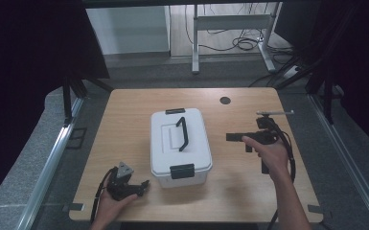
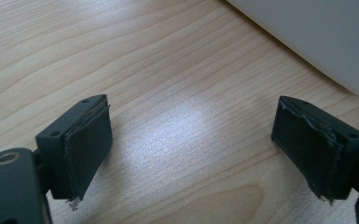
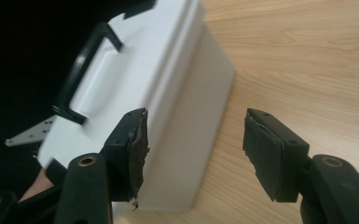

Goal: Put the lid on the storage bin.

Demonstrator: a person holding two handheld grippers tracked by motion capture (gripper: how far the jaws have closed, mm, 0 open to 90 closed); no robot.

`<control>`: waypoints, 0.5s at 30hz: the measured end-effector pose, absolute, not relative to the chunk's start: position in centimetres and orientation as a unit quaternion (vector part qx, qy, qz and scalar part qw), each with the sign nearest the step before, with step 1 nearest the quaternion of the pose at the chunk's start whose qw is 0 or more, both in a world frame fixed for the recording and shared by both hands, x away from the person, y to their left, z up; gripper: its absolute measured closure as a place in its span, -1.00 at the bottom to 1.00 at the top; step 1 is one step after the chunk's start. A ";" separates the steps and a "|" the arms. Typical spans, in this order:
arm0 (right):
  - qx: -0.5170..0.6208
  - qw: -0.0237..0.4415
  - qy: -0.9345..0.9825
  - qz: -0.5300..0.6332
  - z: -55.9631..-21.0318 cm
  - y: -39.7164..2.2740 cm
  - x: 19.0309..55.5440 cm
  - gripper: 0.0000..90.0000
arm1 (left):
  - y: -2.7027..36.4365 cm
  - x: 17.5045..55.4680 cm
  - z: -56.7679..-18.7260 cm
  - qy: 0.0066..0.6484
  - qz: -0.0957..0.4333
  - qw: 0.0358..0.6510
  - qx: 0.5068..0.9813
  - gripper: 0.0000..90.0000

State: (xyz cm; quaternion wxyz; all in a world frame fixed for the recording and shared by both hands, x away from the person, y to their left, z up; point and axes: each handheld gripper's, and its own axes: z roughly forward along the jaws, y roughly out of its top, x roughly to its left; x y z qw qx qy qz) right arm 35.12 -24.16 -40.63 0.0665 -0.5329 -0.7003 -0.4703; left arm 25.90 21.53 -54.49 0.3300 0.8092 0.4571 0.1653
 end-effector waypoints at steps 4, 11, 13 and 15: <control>-0.533 0.063 -0.692 -0.482 -42.8 -26.3 34.1 -0.12 | 21.5 25.9 -54.5 0.457 0.165 0.330 0.809 -0.73; -0.530 0.060 -0.685 -0.496 -44.8 -28.3 32.9 -0.15 | 21.5 25.9 -54.5 0.457 0.165 0.330 0.809 -0.73; -0.526 0.059 -0.689 -0.495 -45.3 -28.6 32.5 -0.16 | 21.5 25.9 -54.5 0.457 0.165 0.330 0.810 -0.73; -0.524 0.054 -0.693 -0.493 -46.0 -28.9 32.2 -0.18 | 21.5 25.9 -54.5 0.457 0.165 0.330 0.810 -0.73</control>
